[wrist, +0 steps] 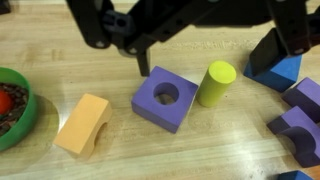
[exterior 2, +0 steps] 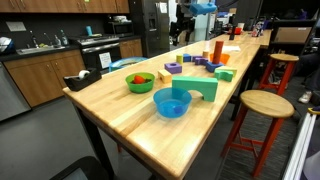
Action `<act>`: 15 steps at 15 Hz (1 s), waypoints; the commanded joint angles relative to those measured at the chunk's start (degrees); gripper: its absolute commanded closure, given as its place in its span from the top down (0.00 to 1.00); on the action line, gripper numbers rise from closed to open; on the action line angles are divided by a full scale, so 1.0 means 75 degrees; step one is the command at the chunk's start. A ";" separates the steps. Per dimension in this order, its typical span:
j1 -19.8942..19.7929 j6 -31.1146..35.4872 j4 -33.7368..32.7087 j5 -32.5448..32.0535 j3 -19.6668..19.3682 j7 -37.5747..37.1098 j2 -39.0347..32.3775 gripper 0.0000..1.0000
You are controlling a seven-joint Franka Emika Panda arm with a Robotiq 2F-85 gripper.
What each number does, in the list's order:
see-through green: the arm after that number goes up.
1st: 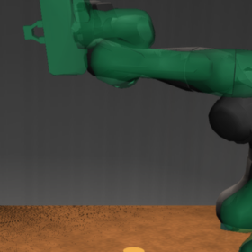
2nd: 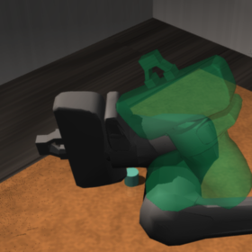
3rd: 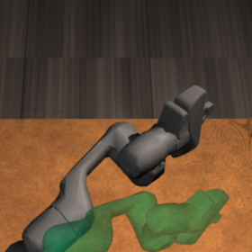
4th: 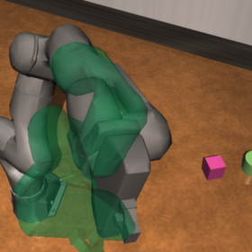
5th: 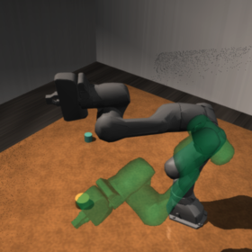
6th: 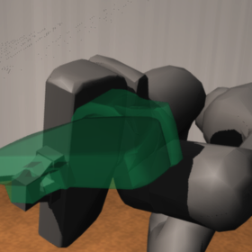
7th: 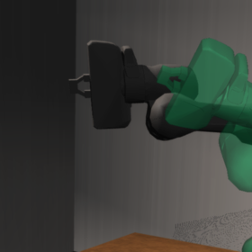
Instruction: Move the purple block on the left backwards and move the red and blue stacked blocks to the right then place the yellow cylinder in the purple block on the left.
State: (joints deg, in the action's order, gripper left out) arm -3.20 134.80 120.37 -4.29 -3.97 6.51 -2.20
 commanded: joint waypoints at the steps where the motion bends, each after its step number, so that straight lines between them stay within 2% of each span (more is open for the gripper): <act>1: -0.0064 -0.0337 -0.0618 -0.0153 -0.0034 -0.0238 -0.0503 1.00; 12: -0.0483 -0.1468 -0.2174 0.0629 -0.0069 0.0181 -0.1825 1.00; 14: -0.0512 -0.1566 -0.2335 0.0756 -0.0042 0.0294 -0.1920 1.00; 15: -0.0445 -0.1287 -0.1982 0.0606 -0.0090 0.0105 -0.1742 1.00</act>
State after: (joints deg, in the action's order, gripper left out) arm -6.39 125.30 105.60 0.31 -4.79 7.33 -15.29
